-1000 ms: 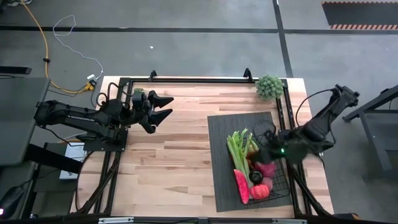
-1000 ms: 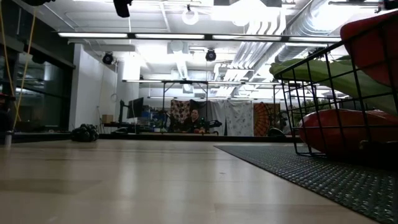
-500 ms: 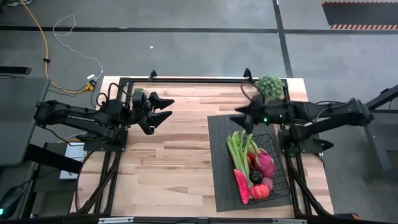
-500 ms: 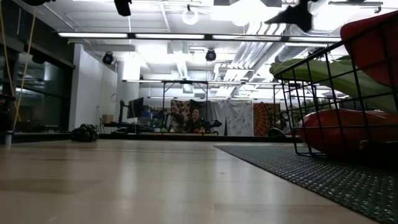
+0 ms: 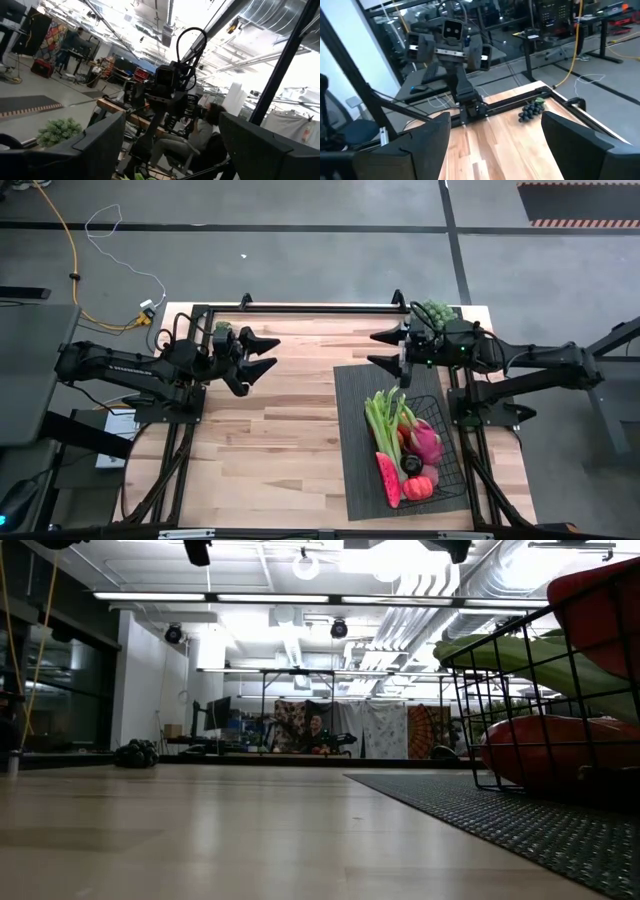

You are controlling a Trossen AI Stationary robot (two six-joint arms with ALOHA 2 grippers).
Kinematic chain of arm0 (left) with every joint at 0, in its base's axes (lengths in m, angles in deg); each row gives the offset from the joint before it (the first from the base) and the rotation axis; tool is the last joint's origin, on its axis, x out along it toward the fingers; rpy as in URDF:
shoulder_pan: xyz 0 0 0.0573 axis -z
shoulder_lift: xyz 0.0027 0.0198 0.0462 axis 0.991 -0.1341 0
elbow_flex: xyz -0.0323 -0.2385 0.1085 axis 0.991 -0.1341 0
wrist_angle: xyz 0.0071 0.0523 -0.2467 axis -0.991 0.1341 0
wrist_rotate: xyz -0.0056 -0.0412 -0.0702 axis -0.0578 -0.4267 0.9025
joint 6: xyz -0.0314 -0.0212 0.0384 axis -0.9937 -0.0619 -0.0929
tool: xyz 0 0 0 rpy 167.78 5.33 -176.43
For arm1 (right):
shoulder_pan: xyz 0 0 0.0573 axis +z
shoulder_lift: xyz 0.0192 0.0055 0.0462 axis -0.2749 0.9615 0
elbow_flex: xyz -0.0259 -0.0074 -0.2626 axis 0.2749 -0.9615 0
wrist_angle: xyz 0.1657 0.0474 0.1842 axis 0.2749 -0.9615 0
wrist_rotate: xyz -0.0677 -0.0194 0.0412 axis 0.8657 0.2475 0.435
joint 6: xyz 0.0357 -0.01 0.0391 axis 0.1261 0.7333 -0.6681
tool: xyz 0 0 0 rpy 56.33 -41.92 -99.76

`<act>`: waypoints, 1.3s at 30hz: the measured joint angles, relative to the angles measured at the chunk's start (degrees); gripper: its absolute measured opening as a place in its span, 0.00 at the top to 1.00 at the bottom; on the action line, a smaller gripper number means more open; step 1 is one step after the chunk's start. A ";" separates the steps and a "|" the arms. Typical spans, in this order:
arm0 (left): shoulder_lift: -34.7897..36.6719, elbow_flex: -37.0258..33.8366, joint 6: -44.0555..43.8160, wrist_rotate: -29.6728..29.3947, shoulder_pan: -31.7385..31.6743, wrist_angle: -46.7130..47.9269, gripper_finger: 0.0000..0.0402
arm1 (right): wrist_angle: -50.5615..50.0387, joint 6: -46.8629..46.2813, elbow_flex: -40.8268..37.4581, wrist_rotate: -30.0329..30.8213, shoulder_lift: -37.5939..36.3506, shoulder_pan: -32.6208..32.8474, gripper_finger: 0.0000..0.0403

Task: Build produce basket
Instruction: Put the bunch of grapes into the black wire basket

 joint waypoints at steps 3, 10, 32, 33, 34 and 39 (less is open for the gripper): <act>0.00 0.00 2.12 -0.12 0.00 0.00 0.23 | -0.04 0.03 0.00 -1.45 0.00 0.01 0.25; 0.00 0.00 5.06 -2.39 0.00 1.32 0.23 | -0.04 -0.08 0.00 -3.24 0.00 0.14 0.25; -10.56 16.42 -35.58 -25.01 -32.20 88.93 0.23 | -1.01 -4.10 -0.02 -0.37 0.11 0.14 0.25; -11.23 14.93 -37.77 -24.69 -33.73 88.88 0.23 | -1.03 -4.13 -0.02 -0.29 0.11 0.14 0.25; -11.92 13.62 -40.09 -24.58 -34.96 88.36 0.23 | -1.03 -4.24 -0.02 -0.29 0.11 0.14 0.25; -15.23 9.51 -50.39 -27.24 -39.72 83.99 0.23 | -1.03 -4.27 -0.02 -0.29 0.11 0.14 0.25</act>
